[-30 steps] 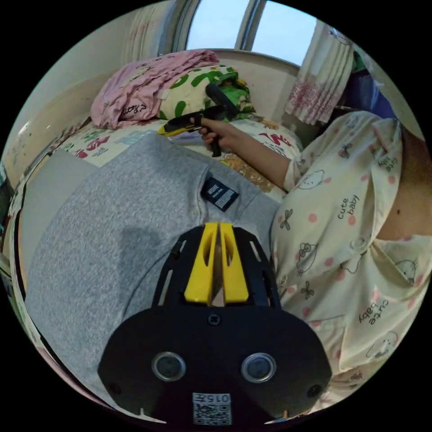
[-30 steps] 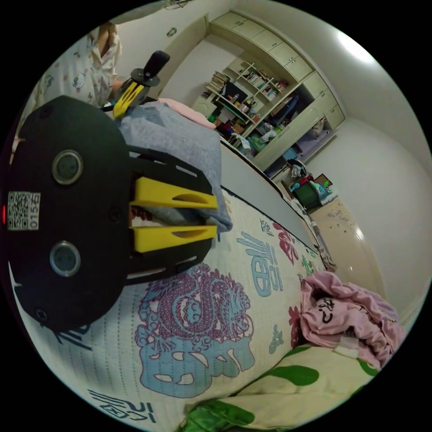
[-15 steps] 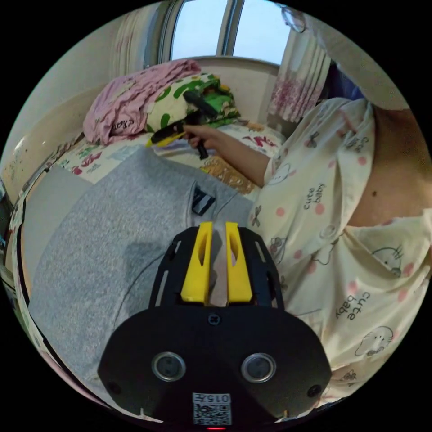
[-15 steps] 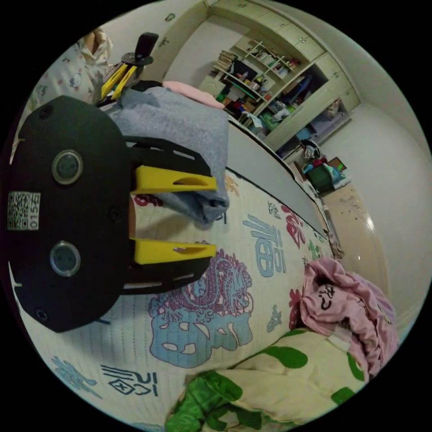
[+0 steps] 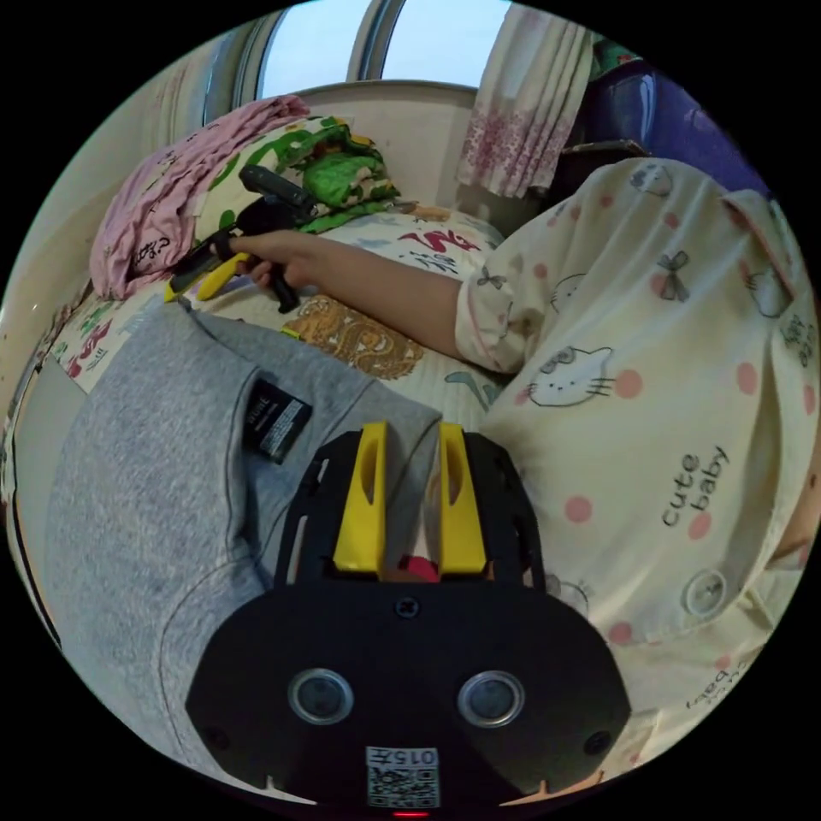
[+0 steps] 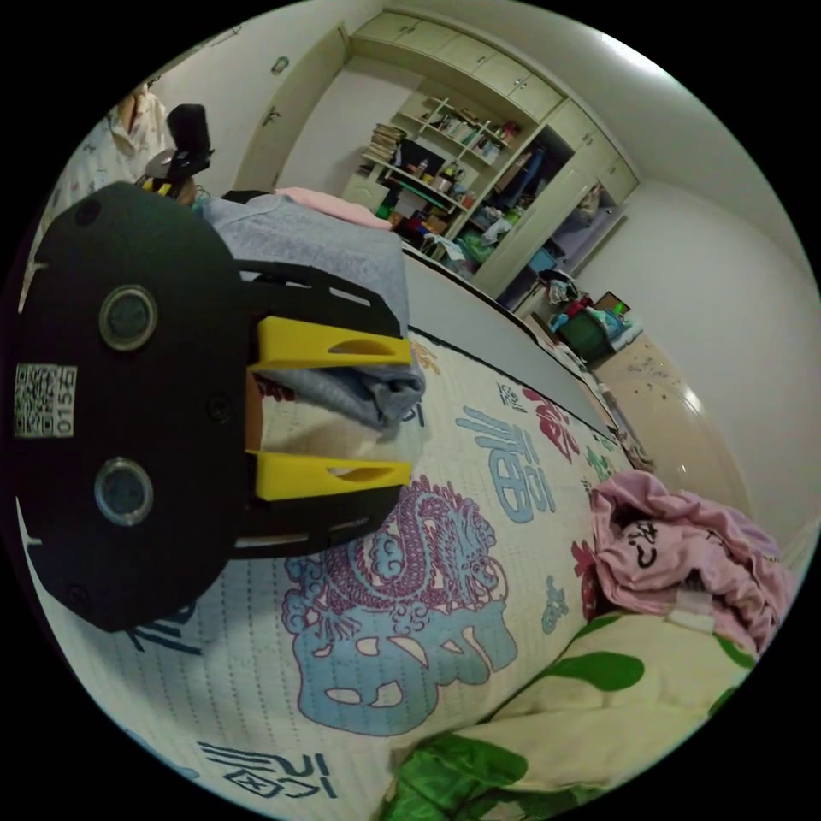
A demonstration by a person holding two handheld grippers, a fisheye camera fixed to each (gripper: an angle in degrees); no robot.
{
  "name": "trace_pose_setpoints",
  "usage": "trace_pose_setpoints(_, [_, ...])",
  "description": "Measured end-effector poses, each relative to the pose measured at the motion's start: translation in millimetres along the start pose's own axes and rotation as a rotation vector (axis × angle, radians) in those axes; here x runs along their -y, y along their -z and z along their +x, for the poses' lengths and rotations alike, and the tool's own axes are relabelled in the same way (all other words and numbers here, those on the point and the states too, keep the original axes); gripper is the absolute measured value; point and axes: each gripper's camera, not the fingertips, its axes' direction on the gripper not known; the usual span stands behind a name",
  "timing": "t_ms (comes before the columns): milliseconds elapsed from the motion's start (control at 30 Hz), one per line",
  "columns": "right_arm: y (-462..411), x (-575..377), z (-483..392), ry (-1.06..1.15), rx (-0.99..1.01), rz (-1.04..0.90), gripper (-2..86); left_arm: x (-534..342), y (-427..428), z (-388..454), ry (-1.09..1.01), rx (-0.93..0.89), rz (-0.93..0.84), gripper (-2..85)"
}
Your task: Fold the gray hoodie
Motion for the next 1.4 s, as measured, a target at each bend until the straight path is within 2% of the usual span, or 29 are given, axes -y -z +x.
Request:
trace_pose_setpoints(133, [-18.8,-13.4,23.5,0.031,0.014,-0.083,13.7,13.9,-18.3,37.3,-0.072,0.136,-0.077,9.3])
trace_pose_setpoints(233, [-23.9,-29.4,42.6,0.056,0.003,-0.087,13.0,9.9,-23.3,45.1,-0.057,0.131,-0.082,9.1])
trace_pose_setpoints(367, [-31.3,-56.6,91.8,0.024,0.107,-0.087,10.4,2.1,-29.9,51.3,-0.034,0.103,-0.080,5.6])
trace_pose_setpoints(467, [-35.8,-79.7,123.6,0.023,0.172,-0.071,8.1,-19.7,-21.9,54.4,0.005,0.090,-0.006,2.7])
trace_pose_setpoints(700, [-49.0,-147.4,182.4,0.132,0.270,0.030,6.3,-142.4,51.4,31.8,0.229,0.012,0.431,1.5])
trace_pose_setpoints(933, [-80.6,-217.1,221.2,0.216,0.293,0.109,6.2,-292.1,76.2,39.8,0.376,0.149,0.780,1.4])
trace_pose_setpoints(1133, [-123.9,-261.3,176.3,0.352,0.289,0.153,5.6,-401.4,51.4,77.9,0.498,0.261,0.872,1.2])
trace_pose_setpoints(1333, [-228.2,-274.9,27.6,0.673,0.301,0.072,5.1,-512.0,58.8,140.8,0.574,0.412,1.093,1.1])
trace_pose_setpoints(1400, [-300.7,-296.6,-38.8,0.804,0.266,0.018,5.0,-547.4,58.1,159.2,0.622,0.482,1.140,1.1])
